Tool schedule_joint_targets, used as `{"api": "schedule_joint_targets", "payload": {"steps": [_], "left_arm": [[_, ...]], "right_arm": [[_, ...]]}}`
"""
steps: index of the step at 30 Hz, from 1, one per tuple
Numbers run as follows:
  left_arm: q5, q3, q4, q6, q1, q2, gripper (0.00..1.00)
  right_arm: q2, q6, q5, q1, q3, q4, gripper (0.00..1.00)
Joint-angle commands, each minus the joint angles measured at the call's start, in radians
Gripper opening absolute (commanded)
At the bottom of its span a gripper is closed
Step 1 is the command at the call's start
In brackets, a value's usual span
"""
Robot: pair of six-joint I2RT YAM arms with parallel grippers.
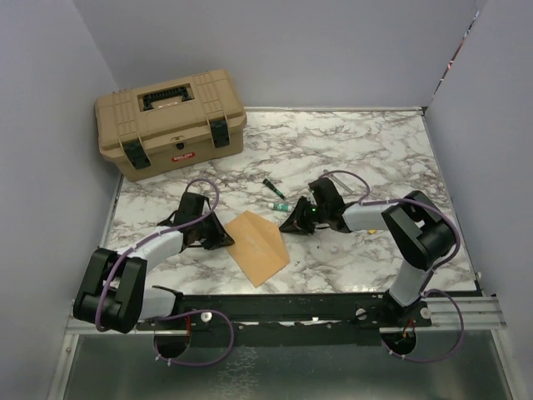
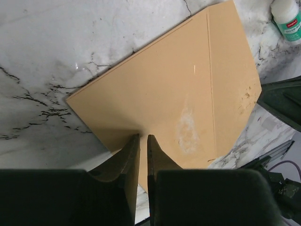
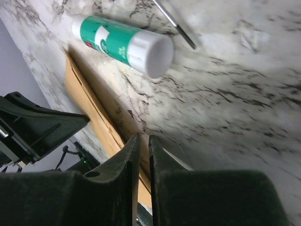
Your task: Place the letter into the envelope and seal it
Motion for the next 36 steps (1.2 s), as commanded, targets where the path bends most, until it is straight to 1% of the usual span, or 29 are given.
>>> {"api": "schedule_joint_targets", "payload": {"steps": [1, 8, 12, 19, 27, 30, 36], "left_arm": [[-0.049, -0.016, -0.036, -0.022, 0.004, 0.03, 0.12], [-0.071, -0.03, -0.05, -0.056, 0.004, 0.071, 0.09], [-0.078, -0.03, -0.049, -0.075, 0.004, 0.069, 0.07], [-0.071, -0.023, -0.047, -0.081, 0.004, 0.071, 0.05], [-0.037, -0.009, -0.031, -0.082, 0.004, 0.073, 0.05], [-0.013, 0.002, -0.019, -0.075, 0.004, 0.073, 0.05], [0.042, 0.067, -0.019, -0.045, 0.004, 0.059, 0.06]], "right_arm": [[0.049, -0.003, -0.075, 0.017, 0.036, 0.002, 0.15], [0.09, -0.015, -0.298, 0.05, 0.069, 0.173, 0.13], [0.099, -0.048, -0.32, 0.079, 0.097, 0.165, 0.13], [0.134, -0.152, -0.203, 0.111, 0.18, -0.053, 0.13], [0.185, -0.272, -0.08, 0.166, 0.294, -0.253, 0.13], [0.174, -0.332, 0.051, 0.203, 0.327, -0.33, 0.12], [0.144, -0.486, 0.319, 0.302, 0.334, -0.381, 0.13]]}}
